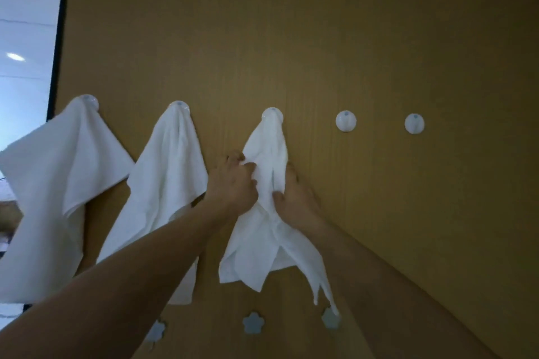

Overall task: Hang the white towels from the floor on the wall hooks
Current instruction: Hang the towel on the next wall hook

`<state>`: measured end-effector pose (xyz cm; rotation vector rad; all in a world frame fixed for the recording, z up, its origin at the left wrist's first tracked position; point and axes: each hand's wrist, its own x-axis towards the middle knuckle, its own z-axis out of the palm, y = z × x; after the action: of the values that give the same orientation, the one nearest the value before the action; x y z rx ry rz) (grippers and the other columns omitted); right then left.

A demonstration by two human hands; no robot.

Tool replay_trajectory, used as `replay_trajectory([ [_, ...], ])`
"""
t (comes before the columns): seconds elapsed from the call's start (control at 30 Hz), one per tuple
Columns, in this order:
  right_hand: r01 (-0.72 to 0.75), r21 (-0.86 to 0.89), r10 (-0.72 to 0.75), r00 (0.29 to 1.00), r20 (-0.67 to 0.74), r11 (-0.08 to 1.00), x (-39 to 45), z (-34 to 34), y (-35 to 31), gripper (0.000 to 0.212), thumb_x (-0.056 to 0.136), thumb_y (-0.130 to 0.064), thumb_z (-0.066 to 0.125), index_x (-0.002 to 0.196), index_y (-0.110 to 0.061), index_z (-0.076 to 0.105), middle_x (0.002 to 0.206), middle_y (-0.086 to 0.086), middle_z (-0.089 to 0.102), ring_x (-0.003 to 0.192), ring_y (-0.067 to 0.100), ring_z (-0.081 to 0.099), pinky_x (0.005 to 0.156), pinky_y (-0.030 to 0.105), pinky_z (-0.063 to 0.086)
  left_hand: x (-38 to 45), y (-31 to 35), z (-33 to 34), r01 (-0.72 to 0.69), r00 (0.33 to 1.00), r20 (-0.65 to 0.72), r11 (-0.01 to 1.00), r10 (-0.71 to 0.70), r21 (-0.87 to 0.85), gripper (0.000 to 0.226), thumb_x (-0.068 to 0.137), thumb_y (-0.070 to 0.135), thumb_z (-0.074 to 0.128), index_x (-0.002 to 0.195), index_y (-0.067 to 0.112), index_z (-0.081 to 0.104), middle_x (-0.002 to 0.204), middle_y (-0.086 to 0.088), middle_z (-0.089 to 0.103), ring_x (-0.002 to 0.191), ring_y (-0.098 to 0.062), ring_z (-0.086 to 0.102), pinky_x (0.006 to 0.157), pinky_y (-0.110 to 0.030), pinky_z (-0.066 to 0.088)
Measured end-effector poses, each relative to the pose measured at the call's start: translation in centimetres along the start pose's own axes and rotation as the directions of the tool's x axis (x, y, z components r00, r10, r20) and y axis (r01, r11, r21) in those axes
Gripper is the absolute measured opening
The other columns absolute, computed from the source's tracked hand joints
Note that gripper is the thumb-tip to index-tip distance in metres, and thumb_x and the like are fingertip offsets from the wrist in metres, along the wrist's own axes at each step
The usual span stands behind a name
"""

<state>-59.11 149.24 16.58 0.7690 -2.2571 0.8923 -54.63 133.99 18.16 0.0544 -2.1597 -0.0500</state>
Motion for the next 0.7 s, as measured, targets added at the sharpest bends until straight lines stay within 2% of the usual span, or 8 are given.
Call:
replay_trajectory([
  [0.07, -0.033, -0.018, 0.034, 0.999, 0.024, 0.999, -2.1, 0.6, 0.2, 0.061, 0.099, -0.025, 0.050, 0.152, -0.013, 0.021, 0.147, 0.010, 0.042, 0.128, 0.025, 0.046, 0.101, 0.028, 0.035, -1.3, -0.5, -0.3, -0.054, 0.998, -0.046, 0.998, 0.053, -0.027, 0.041, 0.092, 0.031, 0.054, 0.129, 0.017, 0.061, 0.141, -0.009, 0.046, 0.124, -0.029, 0.045, 0.101, -0.042, 0.042],
  [0.13, -0.088, -0.021, 0.089, 0.995, 0.047, 0.996, -4.0, 1.0, 0.0, 0.067, 0.097, -0.029, 0.054, 0.153, -0.013, 0.021, 0.147, 0.010, 0.042, 0.130, 0.027, 0.046, 0.104, 0.030, 0.037, -2.8, -1.0, -0.7, -0.118, 0.992, -0.052, 0.991, 0.114, -0.069, 0.041, 0.091, 0.031, 0.055, 0.130, 0.018, 0.061, 0.140, -0.008, 0.050, 0.124, -0.029, 0.046, 0.103, -0.042, 0.039],
  [0.23, -0.163, -0.020, 0.163, 0.986, 0.039, 0.986, -7.0, 0.9, -0.8, 0.073, 0.094, -0.034, 0.060, 0.153, -0.013, 0.023, 0.146, 0.010, 0.044, 0.130, 0.026, 0.047, 0.105, 0.036, 0.041, -5.2, -1.4, -1.3, -0.187, 0.982, -0.029, 0.957, 0.185, -0.223, 0.042, 0.091, 0.026, 0.059, 0.131, 0.014, 0.060, 0.136, -0.011, 0.053, 0.122, -0.030, 0.050, 0.099, -0.039, 0.043],
  [0.37, -0.237, -0.176, 0.243, 0.970, 0.010, 0.955, -12.2, -0.1, -1.4, 0.079, 0.092, -0.038, 0.063, 0.154, -0.011, 0.020, 0.148, 0.012, 0.042, 0.133, 0.031, 0.042, 0.107, 0.037, 0.037, -8.7, 0.0, -0.9, -0.201, 0.970, 0.043, 0.886, 0.241, -0.418, 0.044, 0.092, 0.022, 0.059, 0.134, 0.013, 0.057, 0.136, -0.012, 0.054, 0.122, -0.030, 0.050, 0.101, -0.041, 0.044],
  [0.47, -0.339, -0.358, 0.337, 0.939, -0.070, 0.870, -17.2, -2.2, -1.1, 0.075, 0.090, -0.042, 0.063, 0.151, -0.018, 0.027, 0.136, 0.014, 0.050, 0.123, 0.035, 0.048, 0.097, 0.040, 0.042, -12.2, 3.2, -0.6, -0.193, 0.948, 0.119, 0.830, 0.295, -0.524, 0.045, 0.092, 0.021, 0.058, 0.136, 0.015, 0.054, 0.139, -0.012, 0.051, 0.123, -0.032, 0.048, 0.100, -0.043, 0.043],
  [0.7, -0.540, -0.552, 0.522, 0.827, -0.208, 0.635, -32.1, -12.2, -0.4, 0.074, 0.089, -0.049, 0.059, 0.150, -0.021, 0.029, 0.140, 0.014, 0.048, 0.126, 0.037, 0.045, 0.097, 0.046, 0.046, -20.6, 16.4, -3.6, -0.256, 0.838, 0.208, 0.699, 0.505, -0.667, 0.046, 0.092, 0.027, 0.057, 0.137, 0.022, 0.052, 0.137, -0.006, 0.051, 0.126, -0.026, 0.046, 0.101, -0.042, 0.045],
])
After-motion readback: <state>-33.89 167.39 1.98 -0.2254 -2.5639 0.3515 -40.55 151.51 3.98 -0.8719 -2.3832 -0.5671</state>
